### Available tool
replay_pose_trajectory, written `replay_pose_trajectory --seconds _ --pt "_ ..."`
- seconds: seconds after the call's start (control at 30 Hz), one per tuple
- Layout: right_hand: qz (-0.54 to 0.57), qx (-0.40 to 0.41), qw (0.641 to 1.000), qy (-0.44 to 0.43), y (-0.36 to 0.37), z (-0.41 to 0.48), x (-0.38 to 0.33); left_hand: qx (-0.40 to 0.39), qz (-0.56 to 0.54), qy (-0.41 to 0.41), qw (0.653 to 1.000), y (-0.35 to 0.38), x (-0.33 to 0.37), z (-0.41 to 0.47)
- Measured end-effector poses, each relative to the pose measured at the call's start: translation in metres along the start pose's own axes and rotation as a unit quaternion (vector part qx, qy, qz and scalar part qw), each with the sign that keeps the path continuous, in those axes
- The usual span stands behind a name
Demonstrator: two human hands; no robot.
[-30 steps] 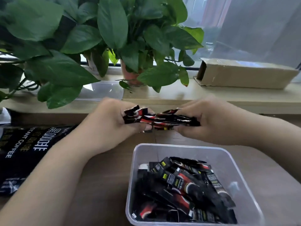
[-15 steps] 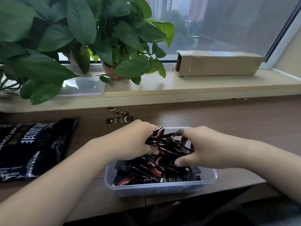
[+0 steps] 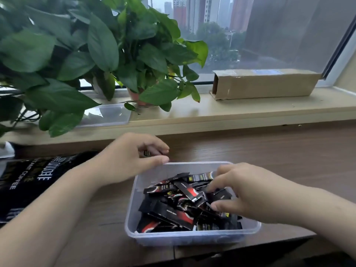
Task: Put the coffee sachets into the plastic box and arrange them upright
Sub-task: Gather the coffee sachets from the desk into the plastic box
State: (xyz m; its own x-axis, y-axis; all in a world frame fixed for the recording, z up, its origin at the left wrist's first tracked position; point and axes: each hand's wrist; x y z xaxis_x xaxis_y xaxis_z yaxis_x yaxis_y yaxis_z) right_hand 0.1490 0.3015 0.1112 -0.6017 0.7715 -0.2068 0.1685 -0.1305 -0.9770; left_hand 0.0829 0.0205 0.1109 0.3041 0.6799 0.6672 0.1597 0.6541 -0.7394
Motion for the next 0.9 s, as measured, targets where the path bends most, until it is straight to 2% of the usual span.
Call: replay_pose_trajectory --seconds 0.07,0.1,0.2,0.33,0.47,0.57,0.7,0.8,0.9 --pt "0.009 0.059 0.998 -0.004 0.000 0.006 0.003 0.112 0.037 -0.030 0.993 -0.002 -0.037 0.008" --pt "0.026 0.096 0.995 -0.006 -0.001 0.011 0.006 0.130 0.062 -0.056 0.988 -0.001 -0.056 0.012" --pt "0.103 0.163 0.981 -0.020 -0.012 0.039 0.012 0.082 0.102 -0.086 0.988 0.012 -0.102 0.014" --pt "0.121 0.094 0.988 -0.031 -0.015 0.103 0.024 0.070 0.102 -0.115 0.986 0.034 -0.129 0.023" --pt "0.025 -0.024 0.998 -0.045 0.004 0.177 0.036 0.190 0.123 -0.100 0.969 0.048 -0.139 0.040" --pt "-0.065 -0.082 0.993 -0.050 0.023 0.224 0.038 0.183 0.115 -0.104 0.971 0.047 -0.140 0.047" --pt "-0.078 -0.047 0.992 -0.082 0.040 0.266 0.036 0.183 0.061 -0.112 0.975 0.047 -0.143 0.048" --pt "-0.070 -0.024 0.992 -0.101 0.042 0.281 0.039 0.228 0.027 -0.121 0.966 0.045 -0.143 0.047" --pt "-0.111 -0.012 0.987 -0.115 0.044 0.278 0.046 0.260 0.001 -0.134 0.956 0.044 -0.145 0.046"
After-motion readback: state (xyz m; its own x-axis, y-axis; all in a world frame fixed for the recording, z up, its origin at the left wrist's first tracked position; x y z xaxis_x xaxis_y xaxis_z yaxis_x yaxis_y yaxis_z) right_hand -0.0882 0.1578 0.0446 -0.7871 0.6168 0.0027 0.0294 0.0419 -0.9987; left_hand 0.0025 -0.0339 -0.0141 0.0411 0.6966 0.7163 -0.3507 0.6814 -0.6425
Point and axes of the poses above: each hand's wrist, its own z-axis towards the middle knuckle, its own y-axis out of the palm, x = y × z, and after that the axes turned 8 degrees about -y, right-handed
